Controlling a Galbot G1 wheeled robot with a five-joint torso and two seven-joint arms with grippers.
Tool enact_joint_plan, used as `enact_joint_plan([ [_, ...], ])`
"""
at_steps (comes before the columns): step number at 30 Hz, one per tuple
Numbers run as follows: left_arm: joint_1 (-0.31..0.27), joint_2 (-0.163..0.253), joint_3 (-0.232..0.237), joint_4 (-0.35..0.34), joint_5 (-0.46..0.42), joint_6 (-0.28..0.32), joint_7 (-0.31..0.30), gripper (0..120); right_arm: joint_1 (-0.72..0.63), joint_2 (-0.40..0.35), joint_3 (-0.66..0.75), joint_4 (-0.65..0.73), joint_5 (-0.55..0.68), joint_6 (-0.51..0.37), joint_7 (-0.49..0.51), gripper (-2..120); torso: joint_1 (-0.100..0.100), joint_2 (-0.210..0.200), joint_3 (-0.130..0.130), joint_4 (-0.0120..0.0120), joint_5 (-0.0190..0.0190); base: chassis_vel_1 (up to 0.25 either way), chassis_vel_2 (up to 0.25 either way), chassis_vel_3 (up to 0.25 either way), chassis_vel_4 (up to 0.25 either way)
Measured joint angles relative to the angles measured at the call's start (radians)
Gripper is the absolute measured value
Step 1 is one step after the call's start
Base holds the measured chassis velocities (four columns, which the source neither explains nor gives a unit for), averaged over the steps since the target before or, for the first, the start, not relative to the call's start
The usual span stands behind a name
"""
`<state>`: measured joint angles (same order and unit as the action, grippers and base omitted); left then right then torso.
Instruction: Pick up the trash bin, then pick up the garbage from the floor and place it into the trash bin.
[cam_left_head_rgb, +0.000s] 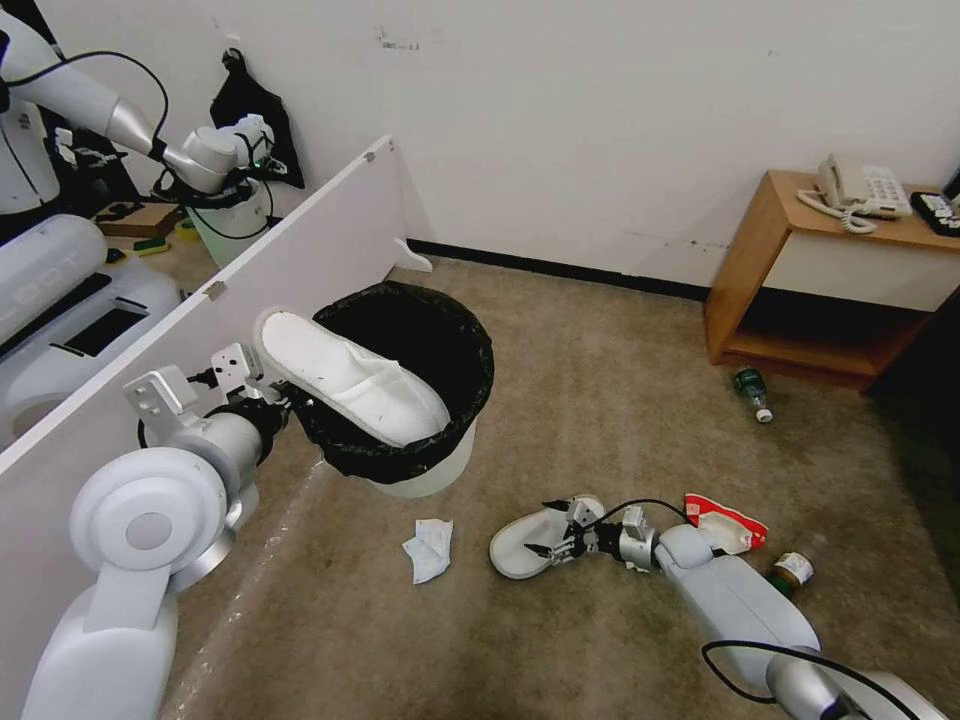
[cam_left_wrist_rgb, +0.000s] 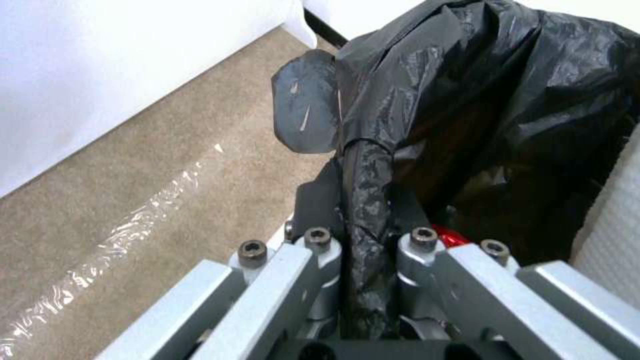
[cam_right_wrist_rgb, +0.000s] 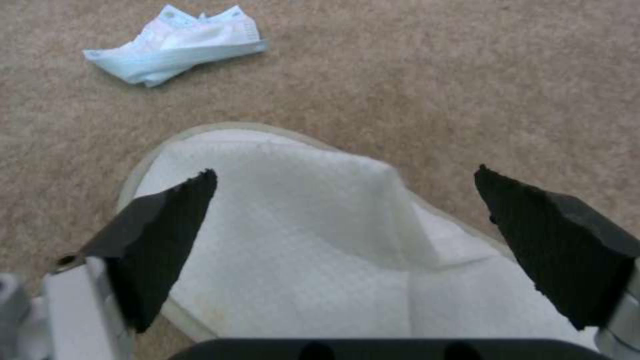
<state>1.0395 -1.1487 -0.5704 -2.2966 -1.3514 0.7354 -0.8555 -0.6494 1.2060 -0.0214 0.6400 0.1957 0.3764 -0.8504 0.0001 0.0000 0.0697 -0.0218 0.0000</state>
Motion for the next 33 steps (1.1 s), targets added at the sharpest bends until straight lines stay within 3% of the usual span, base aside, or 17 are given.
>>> enact_joint_plan([
  [5, 0.002, 0.001, -0.003, -0.005, 0.000, 0.000, 0.000, 4, 0.004, 0.014, -0.002, -0.013, -0.008, 0.004, 0.001, 83, 0.000, 0.000, 0.000, 0.0000, 0.0000, 0.000, 0.000, 0.000, 0.000],
  [7, 0.007, 0.002, -0.006, -0.009, 0.000, 0.000, 0.001, 4, 0.010, 0.026, -0.002, -0.024, -0.015, 0.007, 0.009, 72, 0.000, 0.000, 0.000, 0.0001, 0.0000, 0.000, 0.000, 0.000, 0.000],
  [22, 0.007, 0.004, -0.001, -0.018, 0.000, -0.005, 0.002, 4, 0.006, 0.019, 0.019, -0.031, -0.001, 0.011, 0.019, 21, 0.000, 0.000, 0.000, -0.0001, 0.0000, 0.000, 0.000, 0.000, 0.000],
  [24, 0.005, 0.004, -0.001, -0.018, 0.000, -0.006, 0.003, 4, 0.005, 0.016, 0.022, -0.028, 0.003, 0.011, 0.019, 10, 0.000, 0.000, 0.000, -0.0001, 0.0000, 0.000, 0.000, 0.000, 0.000],
  [28, 0.006, 0.005, -0.001, -0.018, 0.001, -0.007, 0.003, 4, 0.006, 0.016, 0.021, -0.025, 0.006, 0.011, 0.019, 0, 0.000, 0.000, 0.000, 0.0000, 0.0000, 0.000, 0.000, 0.000, 0.000],
  [33, 0.011, 0.008, -0.007, -0.020, 0.001, -0.007, 0.003, 4, 0.014, 0.023, 0.016, -0.020, 0.010, 0.011, 0.019, 0, 0.000, 0.000, 0.000, 0.0003, 0.0001, 0.000, 0.000, 0.000, 0.000],
])
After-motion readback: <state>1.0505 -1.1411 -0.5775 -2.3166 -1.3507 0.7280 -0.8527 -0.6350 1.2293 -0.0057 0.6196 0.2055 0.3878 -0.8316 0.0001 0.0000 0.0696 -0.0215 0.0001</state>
